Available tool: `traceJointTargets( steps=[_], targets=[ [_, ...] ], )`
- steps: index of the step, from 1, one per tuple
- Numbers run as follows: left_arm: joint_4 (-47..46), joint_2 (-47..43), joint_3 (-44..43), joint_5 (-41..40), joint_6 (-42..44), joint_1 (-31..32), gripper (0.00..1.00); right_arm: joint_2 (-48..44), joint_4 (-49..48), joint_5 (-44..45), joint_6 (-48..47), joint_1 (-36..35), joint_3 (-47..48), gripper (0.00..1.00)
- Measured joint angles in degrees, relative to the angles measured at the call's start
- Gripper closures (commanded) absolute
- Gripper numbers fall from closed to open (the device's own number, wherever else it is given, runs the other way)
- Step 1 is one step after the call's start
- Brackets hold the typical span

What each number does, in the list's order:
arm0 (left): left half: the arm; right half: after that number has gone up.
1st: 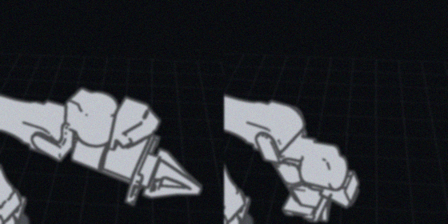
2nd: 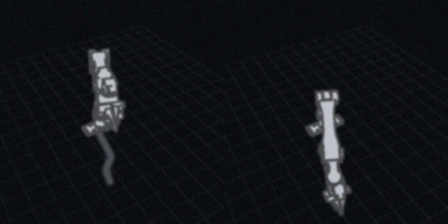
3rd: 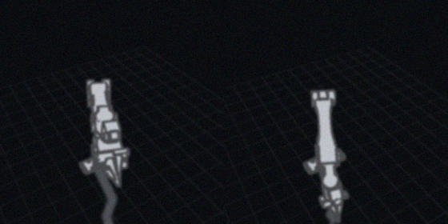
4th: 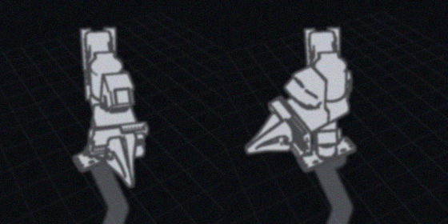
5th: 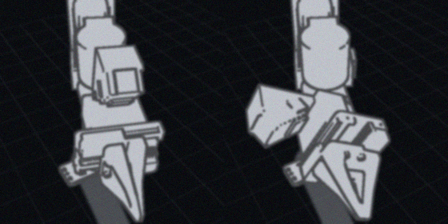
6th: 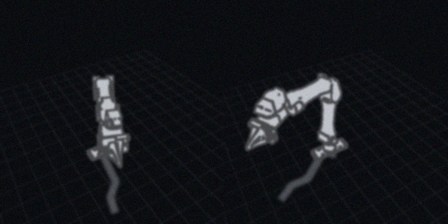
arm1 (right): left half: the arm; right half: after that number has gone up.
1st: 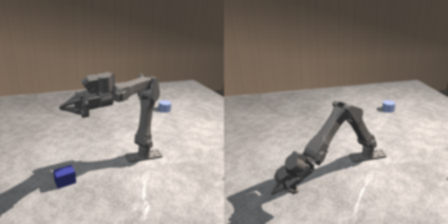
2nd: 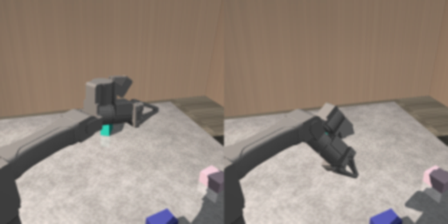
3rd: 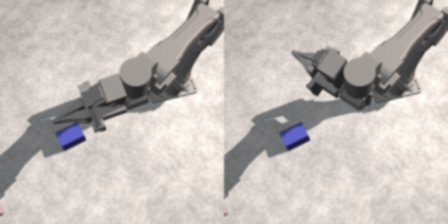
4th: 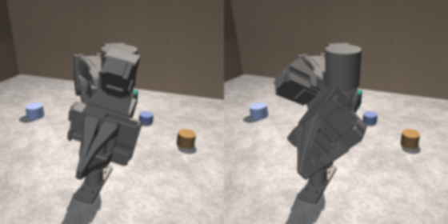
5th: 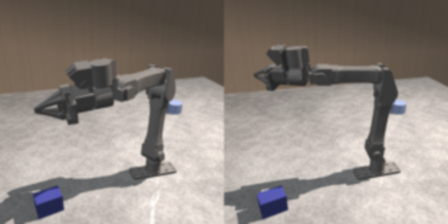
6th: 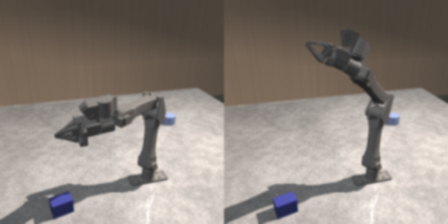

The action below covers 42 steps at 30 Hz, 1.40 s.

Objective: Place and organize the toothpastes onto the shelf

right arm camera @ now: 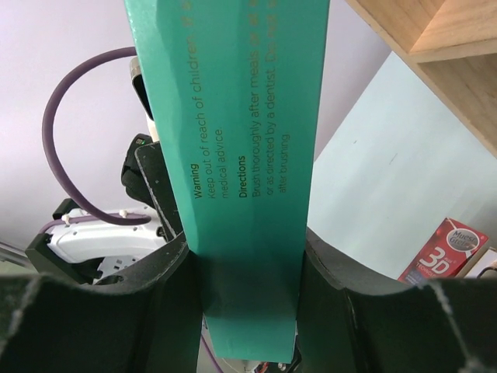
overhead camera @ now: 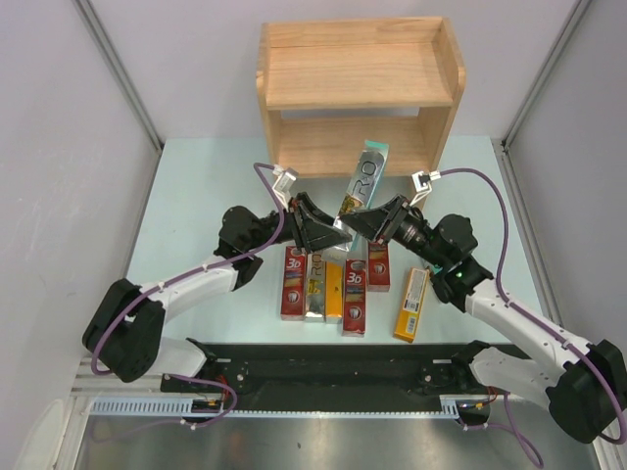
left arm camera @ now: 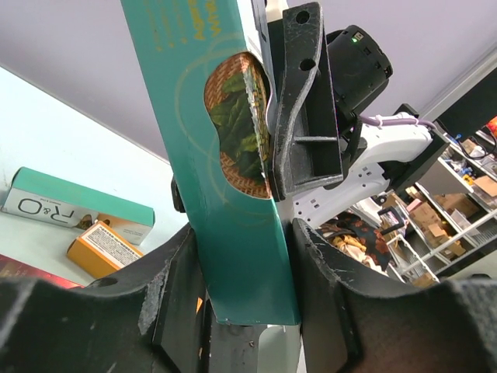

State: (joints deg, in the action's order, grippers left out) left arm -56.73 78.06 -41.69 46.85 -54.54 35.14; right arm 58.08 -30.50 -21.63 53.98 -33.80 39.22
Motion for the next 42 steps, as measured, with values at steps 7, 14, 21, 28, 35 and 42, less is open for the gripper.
traceJointTargets(
  steps=[7,14,21,28,35,42],
  targets=[
    [0.9,-0.4,0.0,-0.2,0.1,0.0,0.71,0.0,0.0,0.0,0.2,0.0,0.0,0.31],
    [10.1,-4.0,-2.1,-1.9,3.0,0.4,0.77,-1.2,0.3,0.7,0.1,0.3,0.0,0.08],
    [23.5,-7.4,-10.7,-6.3,8.3,0.5,0.81,-6.6,3.9,2.0,-1.7,1.0,0.0,0.02],
    [35.0,-6.4,-22.3,-9.4,12.1,0.4,0.81,-8.9,6.2,3.0,-2.8,1.9,0.0,0.02],
    [45.6,-1.8,-36.1,-10.3,13.2,-2.9,0.8,-9.5,8.3,2.9,-3.5,2.9,0.0,0.01],
    [56.8,7.4,-56.6,-11.2,14.6,-9.6,0.8,-10.2,9.9,2.8,-4.4,3.6,0.0,0.01]
  ],
)
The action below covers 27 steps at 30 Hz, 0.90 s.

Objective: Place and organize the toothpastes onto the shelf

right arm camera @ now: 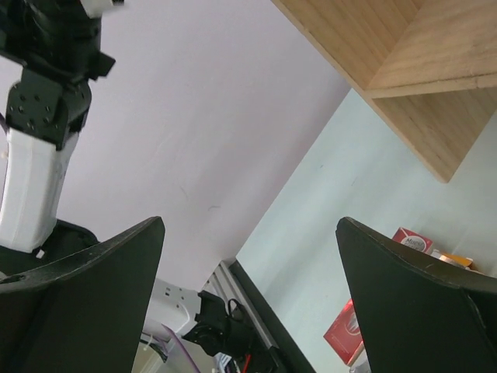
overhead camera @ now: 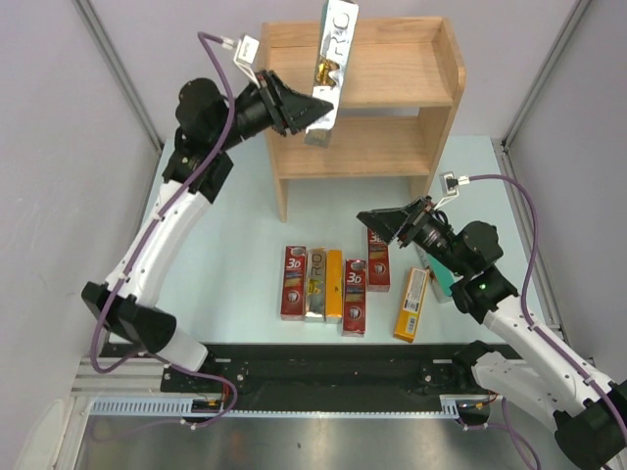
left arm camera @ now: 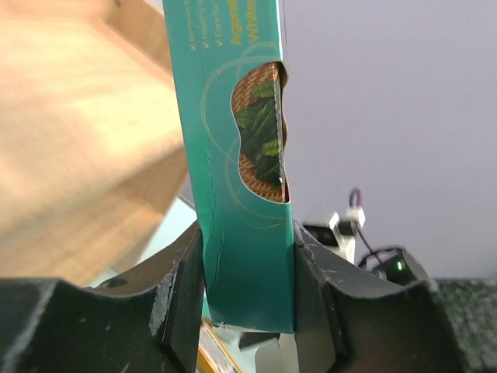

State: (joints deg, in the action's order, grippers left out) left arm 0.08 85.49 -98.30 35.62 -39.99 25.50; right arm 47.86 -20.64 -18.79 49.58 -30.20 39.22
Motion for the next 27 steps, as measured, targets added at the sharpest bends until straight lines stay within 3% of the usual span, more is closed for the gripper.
traceJointTargets(
  steps=[5,12,21,27],
  targets=[
    [6.2,9.4,-15.3,0.6,-0.3,-3.0,0.76,0.0,1.0,-0.4,-0.4,0.3,0.0,0.01],
    [11.5,21.8,-28.6,1.0,-3.1,-5.1,0.73,-0.3,3.6,-1.3,-1.5,0.7,0.0,0.01],
    [12.7,24.7,-29.5,0.5,-6.1,-5.6,0.62,-0.6,7.0,-2.0,-2.8,1.4,0.0,0.01],
    [11.0,24.2,-27.8,0.1,-7.7,-5.6,0.47,-0.5,7.3,-2.4,-3.2,1.8,0.0,0.01]
  ],
)
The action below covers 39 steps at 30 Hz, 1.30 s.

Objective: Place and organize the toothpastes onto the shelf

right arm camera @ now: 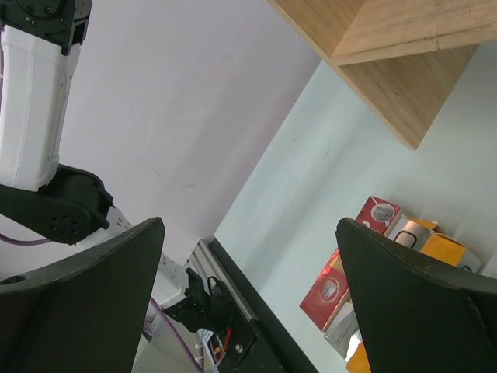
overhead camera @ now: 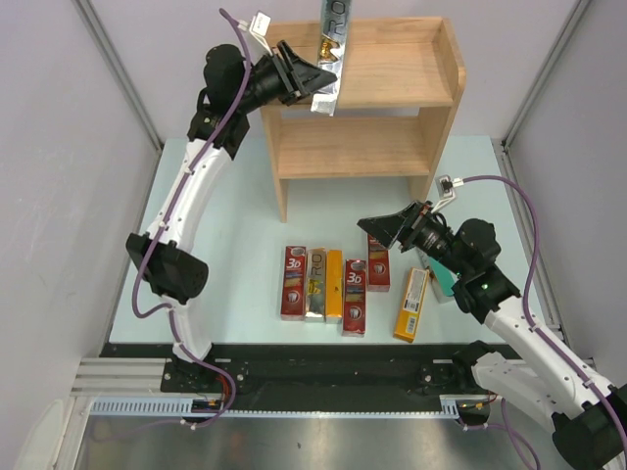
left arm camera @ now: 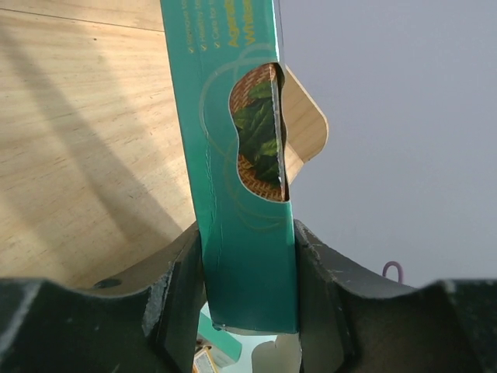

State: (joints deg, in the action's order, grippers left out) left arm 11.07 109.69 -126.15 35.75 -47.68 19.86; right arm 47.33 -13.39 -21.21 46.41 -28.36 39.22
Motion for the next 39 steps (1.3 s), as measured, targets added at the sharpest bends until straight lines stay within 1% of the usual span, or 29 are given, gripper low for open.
traceJointTargets(
  steps=[1,2,3,5,10,16,23,24,26,28,33,39],
  targets=[
    [-0.5,-0.3,0.5,-0.3,-0.3,0.0,0.44,0.0,0.0,-0.1,0.0,0.1,0.0,0.01],
    [-1.0,-0.8,1.2,-0.7,-0.5,0.0,0.38,0.1,0.0,-0.3,0.0,0.1,0.0,0.01],
    [-1.4,-1.1,1.6,-1.0,-0.6,0.0,0.34,0.1,0.1,-0.3,0.0,0.2,0.0,0.01],
    [-2.4,-1.8,2.4,-1.4,-1.4,0.0,0.31,0.2,0.2,-0.5,0.0,0.3,0.0,0.01],
    [-4.6,-3.2,4.7,-2.2,-2.0,0.1,0.28,0.6,0.5,-0.7,0.0,0.7,0.0,0.01],
    [-7.2,-5.9,9.0,-2.8,-2.4,0.2,0.28,0.8,1.1,-1.0,0.0,1.3,0.0,0.01],
    [-5.6,-6.0,9.4,-2.6,-2.6,1.5,0.28,0.8,1.0,-1.5,0.0,2.8,0.0,0.02],
    [-4.7,-6.0,9.2,-2.7,-2.3,1.7,0.27,0.8,0.8,-1.7,0.1,3.2,0.0,0.02],
    [-2.6,-5.7,8.0,-3.3,-1.2,2.2,0.22,0.8,0.7,-1.7,0.1,4.7,0.2,0.02],
    [-0.7,-5.3,6.6,-4.0,0.0,2.6,0.2,1.3,0.9,-1.7,0.0,5.5,1.0,0.02],
    [6.3,-2.3,-2.4,-7.6,5.7,3.7,0.2,2.3,1.0,-1.8,0.0,6.0,3.2,0.02],
    [11.3,-2.1,-4.6,-13.0,12.9,5.9,0.18,2.3,2.3,-1.8,-0.7,6.0,3.5,0.02]
  ],
)
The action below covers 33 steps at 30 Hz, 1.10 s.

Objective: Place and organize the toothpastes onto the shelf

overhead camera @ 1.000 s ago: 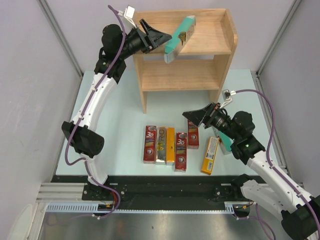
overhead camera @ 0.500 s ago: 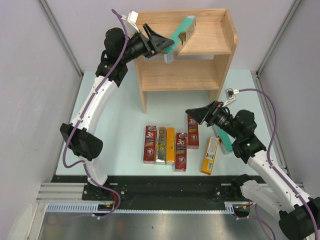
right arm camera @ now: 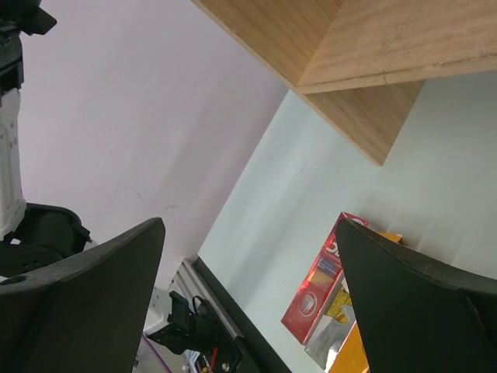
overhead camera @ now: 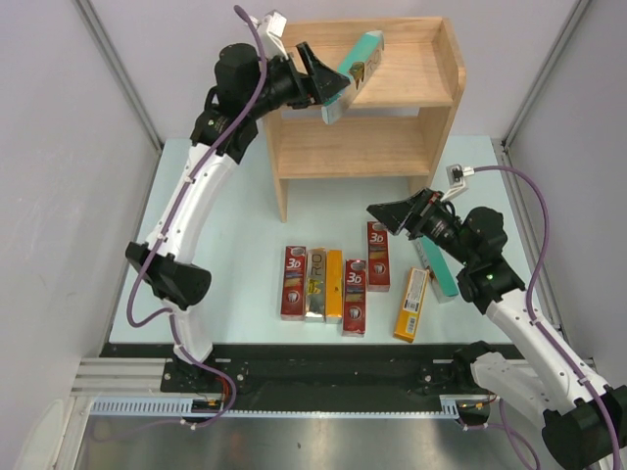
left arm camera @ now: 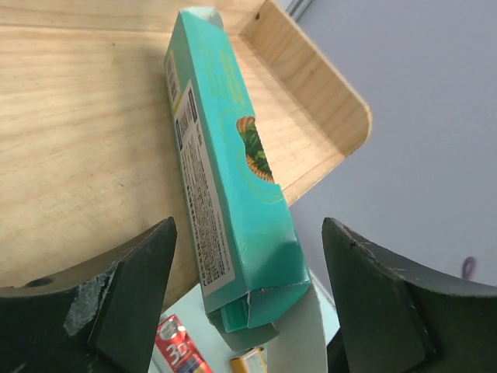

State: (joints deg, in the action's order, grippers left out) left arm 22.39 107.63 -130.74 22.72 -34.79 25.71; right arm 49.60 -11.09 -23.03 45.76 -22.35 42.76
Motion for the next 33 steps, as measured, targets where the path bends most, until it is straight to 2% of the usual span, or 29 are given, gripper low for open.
traceJointTargets(
  steps=[5,8,13,14,20,28,33],
  targets=[
    [2.8,0.8,-1.1,-3.2,4.9,2.7,0.2,0.0,1.2,0.0,-0.6,0.1,0.0,0.02],
    [4.1,1.0,-1.7,-5.8,7.1,4.2,0.26,0.0,1.8,-0.2,-0.9,0.2,0.0,0.02],
    [5.6,1.0,-1.9,-9.0,9.7,5.3,0.51,0.0,3.2,-0.4,-1.2,0.3,0.0,0.02],
    [5.7,1.1,-2.0,-9.1,9.9,5.4,0.53,0.0,3.4,-0.4,-1.3,0.3,0.0,0.02],
    [4.2,0.9,-0.7,-9.5,8.5,5.4,0.53,-0.1,4.1,-0.4,-1.7,0.5,0.0,0.02],
    [-17.0,-10.0,24.2,-9.2,-5.5,5.4,0.53,-0.7,5.2,-0.4,-2.3,0.5,0.0,0.02],
    [-26.7,-12.4,32.8,-9.6,-15.4,5.3,0.53,-1.8,6.6,-0.4,-2.9,0.5,0.0,0.02]
  ],
)
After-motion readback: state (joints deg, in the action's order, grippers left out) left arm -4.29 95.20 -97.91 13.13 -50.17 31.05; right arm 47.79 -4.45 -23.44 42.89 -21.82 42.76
